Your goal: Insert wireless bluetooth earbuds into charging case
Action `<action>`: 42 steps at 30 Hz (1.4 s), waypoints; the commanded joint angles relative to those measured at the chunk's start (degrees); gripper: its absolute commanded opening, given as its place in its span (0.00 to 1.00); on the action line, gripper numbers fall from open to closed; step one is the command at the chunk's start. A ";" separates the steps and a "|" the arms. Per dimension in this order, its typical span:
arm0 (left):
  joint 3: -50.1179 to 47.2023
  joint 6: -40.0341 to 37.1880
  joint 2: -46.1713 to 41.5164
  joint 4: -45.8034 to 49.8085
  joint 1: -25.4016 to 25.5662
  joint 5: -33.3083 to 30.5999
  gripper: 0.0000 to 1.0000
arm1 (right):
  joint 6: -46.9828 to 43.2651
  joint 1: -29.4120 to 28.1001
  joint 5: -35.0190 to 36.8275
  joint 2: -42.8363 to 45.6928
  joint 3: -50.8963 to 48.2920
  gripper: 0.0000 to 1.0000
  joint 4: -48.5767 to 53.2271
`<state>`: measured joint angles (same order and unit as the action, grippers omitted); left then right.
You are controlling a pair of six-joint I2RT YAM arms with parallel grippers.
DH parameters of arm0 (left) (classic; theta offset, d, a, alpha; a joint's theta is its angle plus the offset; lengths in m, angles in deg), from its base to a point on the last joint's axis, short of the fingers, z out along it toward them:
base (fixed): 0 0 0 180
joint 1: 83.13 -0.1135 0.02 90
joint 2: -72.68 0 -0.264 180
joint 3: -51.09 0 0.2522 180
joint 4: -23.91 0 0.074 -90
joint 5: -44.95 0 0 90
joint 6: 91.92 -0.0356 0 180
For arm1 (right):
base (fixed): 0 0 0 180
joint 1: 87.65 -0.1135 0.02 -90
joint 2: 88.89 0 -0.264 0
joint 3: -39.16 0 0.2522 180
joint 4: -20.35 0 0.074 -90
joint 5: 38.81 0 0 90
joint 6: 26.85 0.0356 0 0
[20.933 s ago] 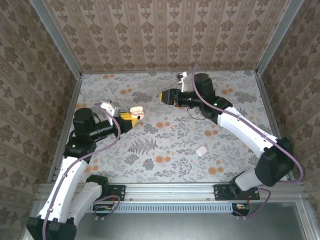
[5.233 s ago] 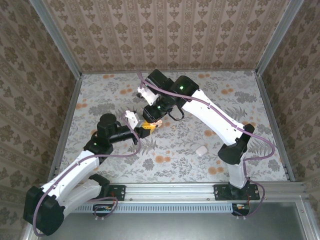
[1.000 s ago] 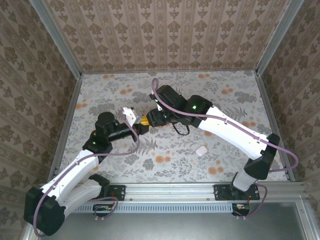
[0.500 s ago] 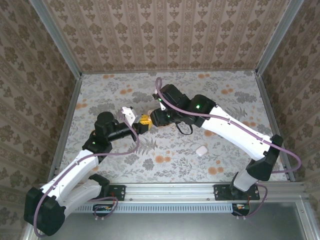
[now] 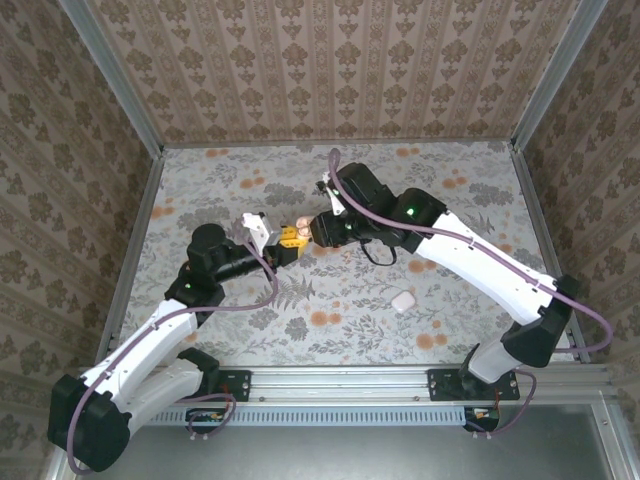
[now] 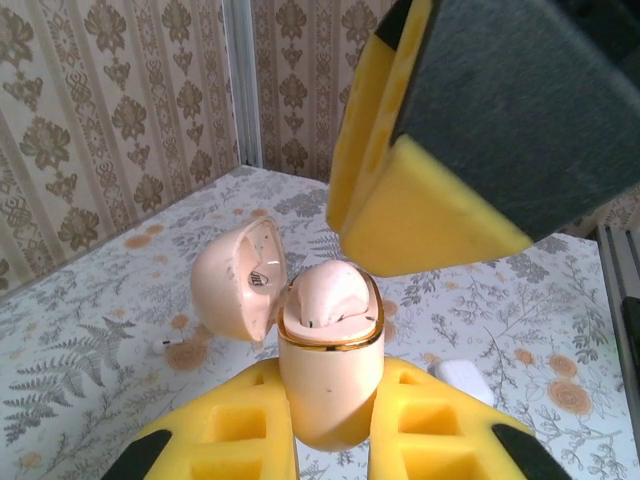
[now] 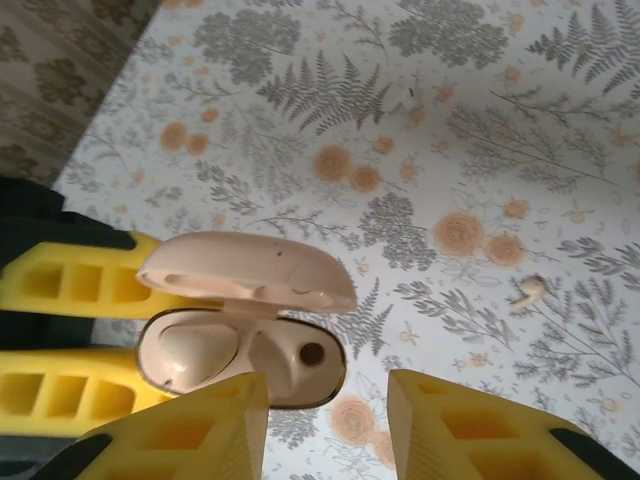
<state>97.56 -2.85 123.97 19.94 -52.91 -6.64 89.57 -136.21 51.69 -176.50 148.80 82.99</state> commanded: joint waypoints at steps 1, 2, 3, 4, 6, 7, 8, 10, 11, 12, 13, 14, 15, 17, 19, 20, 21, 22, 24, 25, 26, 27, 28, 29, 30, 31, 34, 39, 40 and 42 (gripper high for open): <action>-1.11 1.82 -0.37 -5.04 -0.48 1.09 0.00 | 2.30 1.58 -3.51 3.75 -2.56 0.35 -4.13; -1.41 2.12 -0.28 -5.44 -0.67 0.98 0.00 | 3.23 2.39 -3.91 4.65 -3.64 0.34 -4.88; -1.66 2.41 -0.35 -5.63 -1.01 0.86 0.00 | 4.27 3.40 -4.47 5.66 -4.96 0.34 -5.62; -1.92 2.83 -0.37 -5.64 -1.33 0.61 0.00 | 5.24 4.44 -4.98 6.56 -6.10 0.33 -6.22; -2.74 3.61 -0.40 -6.10 -2.33 0.36 0.00 | 7.22 6.90 -5.62 7.45 -8.75 0.32 -7.33; -3.44 4.19 -0.46 -6.84 -2.91 0.38 0.00 | 8.03 8.20 -5.68 9.54 -9.97 0.32 -7.48; -4.14 4.94 -0.55 -7.81 -3.55 0.43 0.00 | 8.53 9.54 -6.04 9.90 -11.04 0.32 -7.40; -5.25 6.13 -0.57 -9.61 -5.34 0.96 0.00 | 8.74 11.58 -6.38 9.71 -12.50 0.32 -6.50; -5.61 6.48 -0.43 -9.99 -6.06 1.35 0.00 | 8.62 12.46 -6.67 9.28 -13.03 0.32 -6.27; -5.85 6.50 -0.40 -10.12 -6.45 1.76 0.00 | 8.48 13.17 -7.20 8.76 -13.56 0.32 -6.42; -6.03 6.51 -0.47 -10.13 -6.71 2.13 0.00 | 8.39 14.14 -8.25 8.24 -14.35 0.32 -6.86; -6.27 6.46 -0.49 -10.15 -6.94 2.46 0.00 | 8.45 14.79 -9.17 6.46 -14.91 0.32 -7.34; -6.33 6.44 -0.57 -10.17 -7.10 2.82 0.00 | 8.39 15.33 -10.00 5.39 -15.36 0.32 -7.89; -6.68 6.13 -0.95 -10.12 -7.34 3.12 0.00 | 8.22 16.23 -11.84 2.78 -16.43 0.33 -9.60; -7.48 5.33 -1.40 -10.49 -7.46 2.67 0.00 | 7.67 16.86 -13.61 -0.48 -17.41 0.33 -11.47; -8.10 4.88 -1.68 -11.27 -7.45 2.54 0.00 | 7.48 17.07 -14.25 -2.38 -17.79 0.33 -12.25; -8.73 4.72 -1.98 -11.88 -7.54 2.46 0.00 | 7.27 17.25 -14.65 -3.87 -17.98 0.33 -12.92; -9.25 4.39 -2.35 -12.45 -7.62 2.23 0.00 | 7.03 17.35 -15.04 -5.79 -18.17 0.33 -13.57; -9.98 3.74 -3.11 -12.85 -7.76 2.06 0.00 | 6.57 17.53 -15.26 -9.67 -18.06 0.33 -14.44; -10.27 3.37 -3.57 -12.70 -7.85 1.77 0.00 | 6.18 17.61 -15.13 -11.57 -17.90 0.33 -14.63; -10.58 2.99 -3.90 -12.52 -8.02 1.33 0.00 | 5.87 17.62 -14.93 -13.39 -17.60 0.33 -14.74; -10.79 2.80 -4.19 -12.47 -8.05 0.89 0.00 | 5.48 17.62 -14.80 -14.88 -17.23 0.33 -14.58; -11.18 2.73 -4.42 -12.58 -8.22 0.54 0.00 | 5.07 17.62 -14.57 -16.55 -16.81 0.34 -14.52; -11.46 2.61 -4.77 -12.76 -8.41 0.29 0.00 | 4.63 17.62 -14.38 -18.07 -16.17 0.35 -14.22; -11.71 2.56 -4.86 -12.85 -8.47 0.07 0.00 | 4.07 17.62 -14.14 -19.40 -15.49 0.35 -13.72; -11.83 2.53 -4.97 -12.80 -8.60 -0.02 0.00 | 3.40 17.57 -13.90 -20.81 -14.75 0.35 -13.13; -11.73 2.42 -4.58 -12.61 -8.85 -0.18 0.00 | 1.71 17.62 -13.09 -23.83 -13.10 0.35 -11.89; -10.61 2.25 -2.50 -12.14 -9.28 0.41 0.00 | -0.23 17.62 -11.22 -27.14 -11.19 0.33 -10.25; -10.43 2.20 -2.18 -12.15 -9.27 0.51 0.00 | -0.48 17.62 -11.00 -27.56 -10.80 0.33 -10.05; -10.01 2.07 -1.22 -12.09 -9.38 0.87 0.00 | -1.14 17.62 -10.79 -28.68 -9.69 0.33 -9.36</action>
<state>86.24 0.78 121.89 9.75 -61.87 -6.46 90.73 -118.76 39.18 -203.43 136.60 70.78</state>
